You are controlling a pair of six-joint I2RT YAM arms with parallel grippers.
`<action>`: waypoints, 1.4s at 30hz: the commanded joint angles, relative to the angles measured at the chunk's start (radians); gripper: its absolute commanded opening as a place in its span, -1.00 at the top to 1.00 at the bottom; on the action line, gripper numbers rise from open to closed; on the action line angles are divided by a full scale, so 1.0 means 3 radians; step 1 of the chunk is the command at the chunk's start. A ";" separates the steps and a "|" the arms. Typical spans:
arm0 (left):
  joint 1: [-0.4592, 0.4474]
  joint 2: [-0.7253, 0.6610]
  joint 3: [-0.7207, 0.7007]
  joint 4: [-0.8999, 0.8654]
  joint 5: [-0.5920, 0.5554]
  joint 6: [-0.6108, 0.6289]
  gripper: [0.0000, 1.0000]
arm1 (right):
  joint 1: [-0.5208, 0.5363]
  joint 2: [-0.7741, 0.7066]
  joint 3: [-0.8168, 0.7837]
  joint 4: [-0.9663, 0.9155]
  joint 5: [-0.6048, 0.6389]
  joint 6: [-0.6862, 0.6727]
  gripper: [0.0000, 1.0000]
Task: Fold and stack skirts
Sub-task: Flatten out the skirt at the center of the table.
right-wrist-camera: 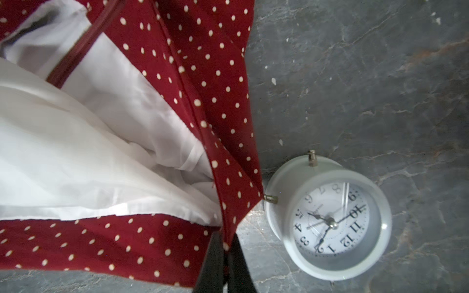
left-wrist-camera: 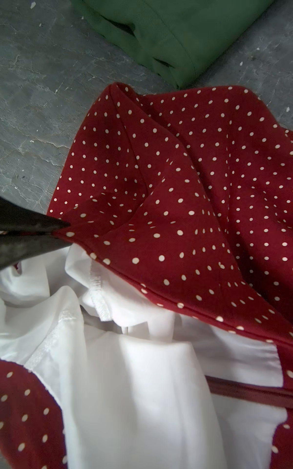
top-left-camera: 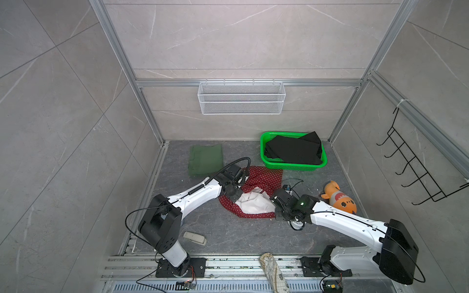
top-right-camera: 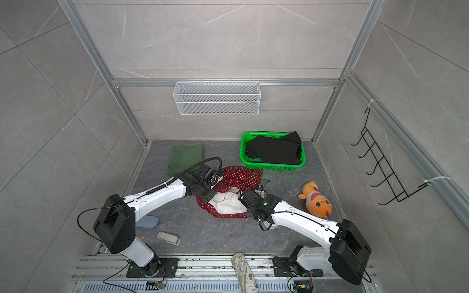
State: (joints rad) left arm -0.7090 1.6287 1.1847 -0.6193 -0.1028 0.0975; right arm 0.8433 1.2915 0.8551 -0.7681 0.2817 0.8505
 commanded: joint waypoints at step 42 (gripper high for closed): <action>0.0828 0.0003 0.2319 -0.1030 -0.0713 -0.0031 1.00 | -0.0813 0.0281 0.2077 -0.1033 0.0781 -0.1412 1.00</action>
State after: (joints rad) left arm -0.4950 1.6863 1.7195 -0.8326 -0.2424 0.0860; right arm 0.6498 1.3457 1.3659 -1.0019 0.4675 0.5751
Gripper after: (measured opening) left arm 0.046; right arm 0.061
